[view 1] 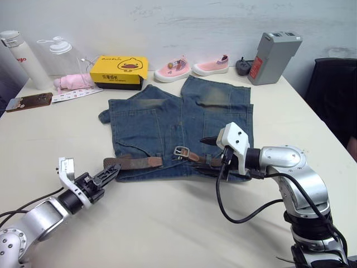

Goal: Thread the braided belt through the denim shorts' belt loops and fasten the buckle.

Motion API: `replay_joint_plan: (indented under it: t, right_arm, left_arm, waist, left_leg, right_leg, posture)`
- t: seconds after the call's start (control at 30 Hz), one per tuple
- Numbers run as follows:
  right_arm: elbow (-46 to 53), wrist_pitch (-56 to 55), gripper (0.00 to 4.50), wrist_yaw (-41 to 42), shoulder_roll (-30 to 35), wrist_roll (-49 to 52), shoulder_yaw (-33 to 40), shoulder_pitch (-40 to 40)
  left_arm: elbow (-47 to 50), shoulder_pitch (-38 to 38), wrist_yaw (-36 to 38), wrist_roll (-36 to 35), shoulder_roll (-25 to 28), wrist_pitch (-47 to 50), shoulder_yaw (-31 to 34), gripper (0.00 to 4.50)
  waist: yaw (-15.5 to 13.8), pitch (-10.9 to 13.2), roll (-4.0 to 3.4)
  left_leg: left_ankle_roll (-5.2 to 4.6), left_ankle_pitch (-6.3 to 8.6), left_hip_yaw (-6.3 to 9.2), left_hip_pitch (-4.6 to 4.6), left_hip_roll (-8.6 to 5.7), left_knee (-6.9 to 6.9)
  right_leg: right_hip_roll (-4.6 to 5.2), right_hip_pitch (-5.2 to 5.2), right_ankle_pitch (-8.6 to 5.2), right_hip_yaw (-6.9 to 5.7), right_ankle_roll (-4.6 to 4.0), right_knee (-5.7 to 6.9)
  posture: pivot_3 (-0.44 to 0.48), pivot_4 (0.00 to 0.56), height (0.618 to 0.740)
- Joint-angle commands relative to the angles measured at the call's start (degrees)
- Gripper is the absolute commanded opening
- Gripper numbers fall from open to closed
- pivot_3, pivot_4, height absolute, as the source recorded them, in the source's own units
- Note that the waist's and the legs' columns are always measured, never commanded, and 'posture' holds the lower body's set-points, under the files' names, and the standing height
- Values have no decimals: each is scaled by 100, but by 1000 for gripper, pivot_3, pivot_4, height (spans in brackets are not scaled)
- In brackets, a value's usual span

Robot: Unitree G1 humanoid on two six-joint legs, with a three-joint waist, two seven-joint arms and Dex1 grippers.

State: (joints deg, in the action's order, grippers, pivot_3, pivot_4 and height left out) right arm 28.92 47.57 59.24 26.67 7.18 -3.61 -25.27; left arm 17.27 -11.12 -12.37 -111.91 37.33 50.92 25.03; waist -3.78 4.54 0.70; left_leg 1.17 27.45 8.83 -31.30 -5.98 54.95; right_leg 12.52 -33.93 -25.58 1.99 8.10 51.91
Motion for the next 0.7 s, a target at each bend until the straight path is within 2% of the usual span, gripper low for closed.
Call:
replay_joint_plan:
  t: [0.03, 0.13, 0.4, 0.7]
  right_arm:
    - [97, -50, 4463, -194, 87, 331, 81, -38]
    - [110, -42, 4463, -270, 134, 413, 68, -20]
    - [155, 31, 4463, -546, 233, 771, -2, -51]
    - [215, 77, 4463, -841, 325, 1103, -72, -82]
  left_arm:
    - [227, -36, 249, 156, 415, 8, 313, 0]
    - [373, 34, 170, 148, 517, -74, 312, 0]
    - [864, 209, -285, -108, 691, -425, 163, 0]
    - [1041, 354, -738, -108, 583, -672, -84, 0]
  waist:
    - [1, 2, -1]
    - [-12, 5, 0]
    - [-72, 25, -3]
    - [-80, 41, 5]
  left_leg:
    - [0, 0, 0, 0, 2, 0]
    - [-1, 1, -1, 0, 2, 0]
    - [-1, 1, 1, 3, 2, 0]
    - [-1, 1, 2, 4, 3, -1]
  right_leg:
    - [0, 2, -7, 0, -14, -4]
    - [0, 4, -31, -1, -61, -4]
    - [-1, 16, -32, -1, -62, -7]
    - [-2, 26, -32, -1, -62, -8]
  posture:
    - [0, 150, 618]
    - [0, 150, 618]
    - [0, 150, 618]
    - [0, 150, 618]
